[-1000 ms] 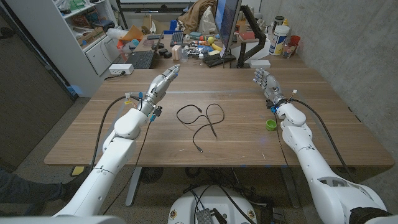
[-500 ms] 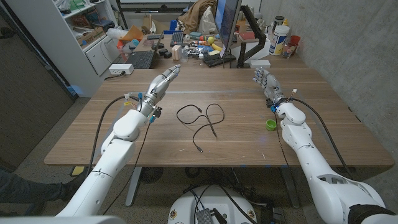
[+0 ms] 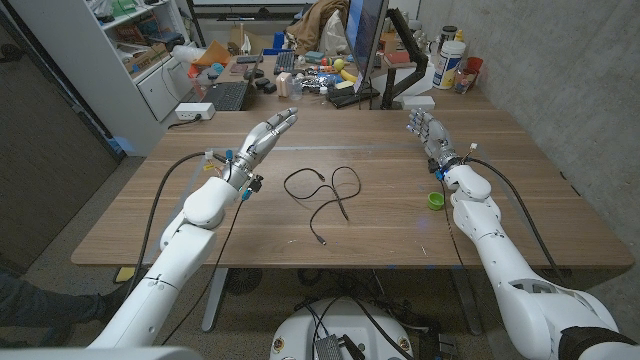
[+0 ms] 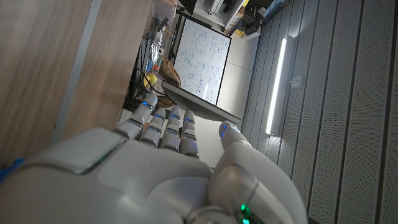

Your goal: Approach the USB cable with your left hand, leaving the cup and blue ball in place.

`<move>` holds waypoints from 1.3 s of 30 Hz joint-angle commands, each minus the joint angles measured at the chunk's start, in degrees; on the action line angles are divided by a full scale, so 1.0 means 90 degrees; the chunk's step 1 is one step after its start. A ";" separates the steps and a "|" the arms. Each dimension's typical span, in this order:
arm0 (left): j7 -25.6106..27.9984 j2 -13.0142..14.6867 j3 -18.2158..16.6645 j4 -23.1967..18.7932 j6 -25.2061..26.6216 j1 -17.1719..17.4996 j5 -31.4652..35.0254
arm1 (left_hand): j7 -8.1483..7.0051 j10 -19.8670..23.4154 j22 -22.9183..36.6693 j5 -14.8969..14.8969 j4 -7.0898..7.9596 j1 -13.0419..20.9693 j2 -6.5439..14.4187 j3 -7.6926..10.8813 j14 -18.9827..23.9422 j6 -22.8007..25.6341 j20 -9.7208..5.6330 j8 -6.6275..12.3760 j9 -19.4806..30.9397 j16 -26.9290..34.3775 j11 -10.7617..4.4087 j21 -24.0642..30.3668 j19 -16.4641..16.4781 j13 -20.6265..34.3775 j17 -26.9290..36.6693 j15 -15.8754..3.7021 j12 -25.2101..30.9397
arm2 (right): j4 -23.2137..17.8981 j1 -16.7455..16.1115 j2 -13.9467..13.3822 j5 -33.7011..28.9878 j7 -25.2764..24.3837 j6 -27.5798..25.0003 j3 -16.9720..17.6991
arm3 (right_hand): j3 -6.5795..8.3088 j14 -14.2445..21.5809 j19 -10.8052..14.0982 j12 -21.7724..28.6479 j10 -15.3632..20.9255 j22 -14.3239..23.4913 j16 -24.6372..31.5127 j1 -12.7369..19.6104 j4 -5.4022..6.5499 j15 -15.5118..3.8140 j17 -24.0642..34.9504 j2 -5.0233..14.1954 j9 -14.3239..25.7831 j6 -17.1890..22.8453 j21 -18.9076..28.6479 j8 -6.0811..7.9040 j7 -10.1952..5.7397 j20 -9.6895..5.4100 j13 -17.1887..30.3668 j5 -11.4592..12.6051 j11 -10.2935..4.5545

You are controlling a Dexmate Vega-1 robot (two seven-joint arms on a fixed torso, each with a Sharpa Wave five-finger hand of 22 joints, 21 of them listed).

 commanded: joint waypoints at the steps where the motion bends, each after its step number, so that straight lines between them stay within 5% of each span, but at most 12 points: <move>1: -0.0013 0.0201 0.0060 -0.0209 0.0069 0.0064 0.0367 | -0.0001 0.0049 0.0016 0.0032 -0.0028 0.0086 -0.0007 0.0001 0.0052 0.0073 0.0034 0.0066 0.0022 0.0061 0.0006 -0.0019 0.0026 0.0030 0.0012 -0.0037 0.0028 | -0.0138 -0.0141 -0.0012 0.0064 -0.0012 -0.0011 0.0065 | 0.0000 0.0050 0.0067 -0.0015 0.0061 0.0026 -0.0010 -0.0011 -0.0021 -0.0005 0.0012 -0.0038 0.0038 0.0039 -0.0025 0.0016 0.0008 -0.0178 0.0016 0.0016 -0.0007; 39: 0.0099 0.0535 0.0201 -0.0366 -0.0159 -0.0026 0.1342 | -0.0067 0.0126 0.0016 0.0018 -0.0076 0.0180 0.0033 0.0024 0.0117 0.0230 0.0081 0.0073 0.0023 0.0048 -0.0025 -0.0044 0.0028 0.0031 0.0011 -0.0079 0.0021 | -0.0205 -0.0214 -0.0017 0.0104 -0.0071 0.0026 0.0099 | 0.0006 0.0078 0.0117 -0.0014 0.0103 0.0031 -0.0016 -0.0049 -0.0029 -0.0006 0.0011 -0.0031 0.0039 0.0070 -0.0159 0.0018 0.0009 -0.0164 0.0018 0.0017 -0.0003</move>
